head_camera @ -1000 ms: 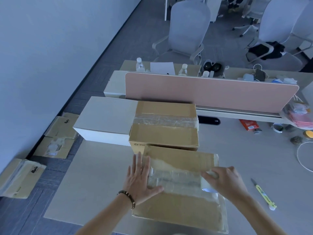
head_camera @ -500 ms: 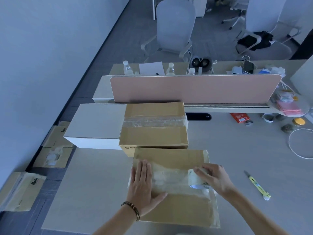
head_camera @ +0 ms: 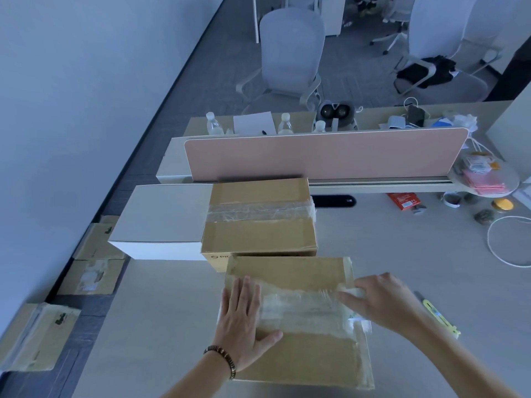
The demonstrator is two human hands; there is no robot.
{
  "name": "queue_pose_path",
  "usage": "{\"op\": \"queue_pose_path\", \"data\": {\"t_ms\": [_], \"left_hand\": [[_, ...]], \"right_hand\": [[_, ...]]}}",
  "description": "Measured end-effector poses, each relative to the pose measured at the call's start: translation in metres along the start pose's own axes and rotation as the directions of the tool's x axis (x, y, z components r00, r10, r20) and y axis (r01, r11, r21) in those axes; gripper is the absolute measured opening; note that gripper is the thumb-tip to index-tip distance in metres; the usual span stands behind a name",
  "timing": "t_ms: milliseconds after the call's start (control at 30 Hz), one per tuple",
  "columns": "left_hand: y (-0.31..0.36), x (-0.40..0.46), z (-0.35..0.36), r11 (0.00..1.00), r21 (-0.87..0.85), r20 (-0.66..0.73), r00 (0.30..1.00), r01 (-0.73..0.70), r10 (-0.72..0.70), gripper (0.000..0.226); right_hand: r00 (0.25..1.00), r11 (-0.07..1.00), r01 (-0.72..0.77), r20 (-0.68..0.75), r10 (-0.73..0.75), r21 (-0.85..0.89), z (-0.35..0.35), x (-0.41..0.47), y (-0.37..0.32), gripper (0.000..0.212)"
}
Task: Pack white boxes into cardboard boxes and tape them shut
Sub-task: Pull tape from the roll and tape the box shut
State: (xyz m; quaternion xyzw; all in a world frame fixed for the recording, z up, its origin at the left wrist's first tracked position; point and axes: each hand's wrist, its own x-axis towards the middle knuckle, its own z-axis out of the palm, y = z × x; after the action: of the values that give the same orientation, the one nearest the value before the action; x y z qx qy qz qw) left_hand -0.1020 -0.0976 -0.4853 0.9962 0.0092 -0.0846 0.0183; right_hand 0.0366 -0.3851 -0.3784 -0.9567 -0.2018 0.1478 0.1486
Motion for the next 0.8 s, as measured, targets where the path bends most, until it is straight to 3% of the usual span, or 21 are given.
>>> {"op": "queue_pose_path", "data": {"t_ms": [233,367,467,533,600,667,733,800], "left_hand": [[0.000,0.001,0.001,1.000,-0.014,0.014,1.000,-0.006,0.006,0.106],[0.000,0.002,0.000,1.000,-0.024,0.045,0.999,0.006,-0.004,0.106],[-0.001,0.002,0.000,0.999,-0.048,0.062,0.998,0.020,-0.017,0.105],[-0.001,0.004,0.001,0.998,-0.057,0.063,0.998,0.022,-0.019,0.104],[-0.002,0.004,0.001,0.998,-0.065,0.065,0.998,0.026,-0.022,0.102],[-0.002,0.004,0.000,0.998,-0.065,0.047,0.999,0.021,-0.018,0.100],[-0.001,0.004,-0.001,0.999,-0.048,0.038,0.999,0.003,-0.001,0.097],[0.000,0.004,-0.002,0.999,-0.043,0.037,0.999,-0.003,0.005,0.096]], "right_hand": [[1.000,0.982,-0.018,-0.019,0.015,-0.191,-0.002,-0.003,-0.004,0.070],[0.996,0.977,-0.079,0.029,0.086,-0.200,0.004,0.001,-0.002,0.068],[0.984,0.981,-0.170,0.073,0.163,0.099,0.017,0.002,0.012,0.070],[0.987,0.887,-0.152,0.113,0.114,0.436,0.021,-0.004,0.030,0.069],[0.980,0.780,-0.175,0.186,0.076,0.600,0.021,-0.012,0.040,0.065],[0.981,0.809,-0.180,0.167,0.103,0.559,0.021,-0.017,0.049,0.065],[0.990,0.930,-0.136,0.071,0.119,0.342,0.019,-0.013,0.058,0.065],[0.995,0.979,-0.097,0.051,0.089,0.181,0.017,-0.010,0.068,0.062]]}}
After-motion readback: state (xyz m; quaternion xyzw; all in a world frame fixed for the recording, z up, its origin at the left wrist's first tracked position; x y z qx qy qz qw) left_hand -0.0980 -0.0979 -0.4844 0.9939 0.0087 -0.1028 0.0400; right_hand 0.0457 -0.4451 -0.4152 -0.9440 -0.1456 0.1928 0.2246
